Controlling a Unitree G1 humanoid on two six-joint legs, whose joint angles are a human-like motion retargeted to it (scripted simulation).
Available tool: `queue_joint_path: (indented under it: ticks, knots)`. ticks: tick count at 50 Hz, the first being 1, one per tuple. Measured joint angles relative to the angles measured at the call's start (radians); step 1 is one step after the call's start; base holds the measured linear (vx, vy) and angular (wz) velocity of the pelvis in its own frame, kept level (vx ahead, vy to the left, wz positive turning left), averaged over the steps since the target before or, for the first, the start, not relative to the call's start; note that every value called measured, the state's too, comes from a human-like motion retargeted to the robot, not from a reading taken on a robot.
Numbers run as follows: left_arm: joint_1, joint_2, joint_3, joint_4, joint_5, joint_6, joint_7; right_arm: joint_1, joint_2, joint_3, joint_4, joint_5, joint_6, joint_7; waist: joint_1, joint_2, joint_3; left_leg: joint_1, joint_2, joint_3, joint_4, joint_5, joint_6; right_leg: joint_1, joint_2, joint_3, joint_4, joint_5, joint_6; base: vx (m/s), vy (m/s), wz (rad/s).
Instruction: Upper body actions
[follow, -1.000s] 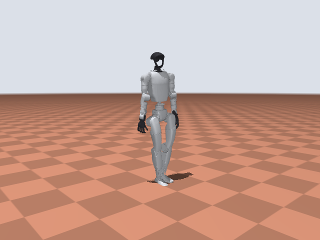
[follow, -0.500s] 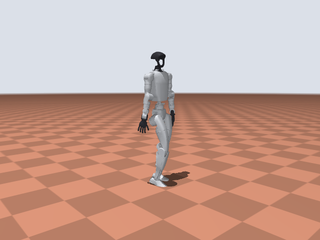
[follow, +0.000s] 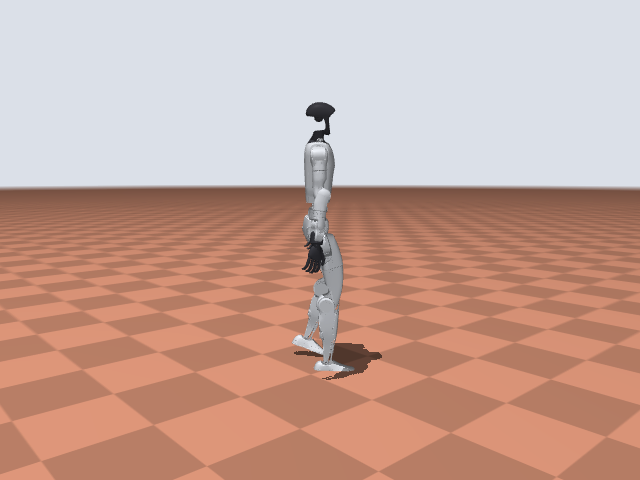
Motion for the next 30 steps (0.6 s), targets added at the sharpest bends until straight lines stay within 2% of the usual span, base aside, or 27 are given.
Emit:
queue_joint_path:
  ticks: [5, 7, 8, 10, 12, 13, 15, 19, 20, 22, 24, 28, 30]
  knots:
    - [0.027, -0.019, 0.000, -0.009, 0.016, -0.012, 0.064, -0.028, -0.033, -0.031, 0.000, 0.077, 0.043, 0.023, 0.024, 0.008, 0.001, -0.056, 0.087, 0.379, -0.074, -0.079, 0.210, 0.045, 0.016, -0.130, -0.020, -0.030, -0.019, 0.09, -0.04, 1.43]
    - [0.040, -0.020, 0.000, -0.001, 0.008, -0.013, 0.083, -0.033, -0.039, -0.044, -0.001, 0.103, 0.038, 0.019, 0.029, 0.031, 0.007, -0.021, 0.112, 0.512, -0.177, -0.072, 0.242, 0.070, 0.054, -0.175, -0.023, -0.052, -0.029, 0.14, -0.04, 1.47]
    - [0.047, -0.022, 0.000, 0.003, 0.005, -0.010, 0.091, -0.032, -0.042, -0.049, -0.002, 0.116, 0.032, 0.018, 0.037, 0.036, 0.009, -0.004, 0.114, 0.580, -0.221, -0.056, 0.285, 0.082, 0.067, -0.188, -0.023, -0.064, -0.033, 0.17, -0.04, 1.43]
    - [0.062, -0.026, 0.003, 0.013, 0.009, -0.001, 0.107, -0.026, -0.046, -0.061, -0.013, 0.136, 0.023, 0.023, 0.041, 0.046, 0.007, 0.047, 0.097, 0.671, -0.302, -0.114, 0.339, 0.107, 0.087, -0.249, -0.020, -0.091, -0.034, 0.23, -0.01, 1.71]
    - [0.073, -0.030, 0.008, 0.028, 0.011, 0.012, 0.117, -0.016, -0.046, -0.072, -0.026, 0.145, 0.025, 0.027, 0.019, 0.062, -0.002, 0.118, 0.139, 0.795, -0.352, -0.145, 0.355, 0.131, 0.101, -0.337, -0.014, -0.115, -0.029, 0.27, 0.05, 1.99]
    - [0.074, -0.032, 0.018, 0.042, 0.009, 0.022, 0.118, -0.013, -0.043, -0.072, -0.035, 0.149, 0.029, 0.028, 0.019, 0.073, 0.001, 0.137, 0.137, 0.744, -0.379, -0.141, 0.348, 0.148, 0.117, -0.372, -0.005, -0.127, -0.025, 0.26, 0.06, 1.64]
    - [0.074, -0.037, 0.043, 0.061, 0.006, 0.040, 0.111, -0.017, -0.031, -0.070, -0.041, 0.157, 0.038, 0.016, 0.023, 0.074, 0.009, 0.117, 0.023, 0.430, -0.382, -0.152, 0.375, 0.174, 0.116, -0.419, 0.025, -0.123, -0.013, 0.21, 0.07, 1.20]
    - [0.069, -0.033, 0.042, 0.060, -0.011, 0.050, 0.129, -0.013, 0.000, -0.076, -0.037, 0.177, -0.001, -0.005, 0.059, 0.093, 0.014, 0.160, 0.110, 0.565, -0.419, -0.125, 0.369, 0.173, 0.085, -0.507, 0.193, -0.019, 0.037, 0.15, 0.04, 1.25]
    - [0.063, -0.030, 0.037, 0.058, -0.015, 0.049, 0.142, -0.008, 0.007, -0.071, -0.037, 0.181, -0.022, -0.001, 0.059, 0.099, 0.014, 0.166, 0.112, 0.532, -0.425, -0.124, 0.370, 0.165, 0.073, -0.534, 0.253, 0.019, 0.034, 0.25, 0.05, 1.86]
    - [0.045, -0.028, 0.038, 0.047, 0.001, 0.051, 0.150, -0.006, 0.018, -0.042, -0.039, 0.180, -0.041, 0.018, 0.056, 0.116, 0.011, 0.159, 0.105, 0.418, -0.421, -0.119, 0.382, 0.116, 0.045, -0.534, 0.409, 0.052, -0.014, 0.18, 0.03, 1.91]
    - [0.025, -0.029, 0.041, 0.028, 0.030, 0.057, 0.135, -0.006, 0.036, -0.026, -0.040, 0.168, -0.032, 0.020, 0.062, 0.123, 0.009, 0.156, 0.110, 0.374, -0.422, -0.105, 0.380, 0.042, 0.041, -0.446, 0.543, 0.044, -0.029, 0.10, -0.01, 1.88]
    - [-0.015, -0.028, 0.024, -0.027, 0.052, 0.045, 0.111, -0.008, 0.071, -0.004, -0.018, 0.126, -0.036, 0.001, 0.058, 0.104, 0.019, 0.170, 0.093, 0.262, -0.424, -0.059, 0.361, -0.068, 0.169, -0.096, 0.582, -0.015, 0.058, 0.05, -0.08, 2.37]
    - [-0.029, -0.029, 0.010, -0.054, 0.033, 0.022, 0.117, -0.010, 0.079, 0.027, -0.015, 0.102, -0.044, 0.008, 0.052, 0.098, 0.021, 0.169, 0.085, 0.200, -0.419, -0.040, 0.350, -0.078, 0.215, 0.046, 0.531, -0.054, 0.073, 0.08, -0.13, 2.45]
